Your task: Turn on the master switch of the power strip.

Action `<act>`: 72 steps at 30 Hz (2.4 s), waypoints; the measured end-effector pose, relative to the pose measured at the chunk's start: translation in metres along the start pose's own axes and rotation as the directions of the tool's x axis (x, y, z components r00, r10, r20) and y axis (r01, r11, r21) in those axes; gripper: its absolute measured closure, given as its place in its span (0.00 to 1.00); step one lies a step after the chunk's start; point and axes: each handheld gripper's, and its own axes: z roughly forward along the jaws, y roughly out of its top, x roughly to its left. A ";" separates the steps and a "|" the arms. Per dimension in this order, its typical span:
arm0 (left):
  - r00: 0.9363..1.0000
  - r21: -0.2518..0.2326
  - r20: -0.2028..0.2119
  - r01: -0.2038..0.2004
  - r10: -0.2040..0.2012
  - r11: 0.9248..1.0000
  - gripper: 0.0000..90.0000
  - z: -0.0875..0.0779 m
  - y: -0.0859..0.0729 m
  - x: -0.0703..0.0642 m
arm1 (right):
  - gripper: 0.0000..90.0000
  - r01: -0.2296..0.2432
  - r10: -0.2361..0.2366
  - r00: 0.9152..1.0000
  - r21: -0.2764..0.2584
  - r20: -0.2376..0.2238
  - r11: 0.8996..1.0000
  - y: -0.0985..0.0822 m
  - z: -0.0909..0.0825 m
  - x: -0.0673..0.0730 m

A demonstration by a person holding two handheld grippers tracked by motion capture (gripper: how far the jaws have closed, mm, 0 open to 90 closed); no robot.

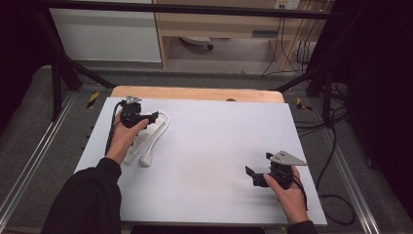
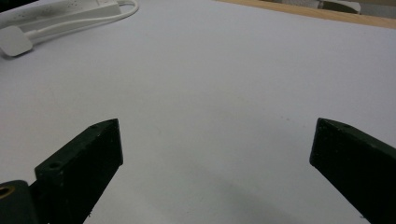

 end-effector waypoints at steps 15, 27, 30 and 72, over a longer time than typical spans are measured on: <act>0.999 0.028 0.035 -0.007 0.006 1.000 0.38 0.003 -0.002 -0.005 | 0.03 0.002 -0.002 1.000 0.002 0.000 1.000 0.000 0.000 0.000; 0.999 0.066 0.036 0.002 -0.004 0.998 0.59 0.008 -0.005 -0.006 | 0.04 0.002 -0.002 1.000 0.004 -0.006 1.000 0.000 0.001 0.001; 0.999 0.070 0.042 0.001 -0.004 0.998 0.63 0.009 -0.006 -0.006 | 0.04 0.002 -0.002 1.000 0.005 -0.008 1.000 0.000 0.001 0.002; 0.998 0.086 0.065 -0.017 0.011 0.996 1.00 0.023 -0.004 -0.010 | 0.04 0.008 -0.008 1.000 0.020 -0.012 1.000 -0.002 0.003 0.001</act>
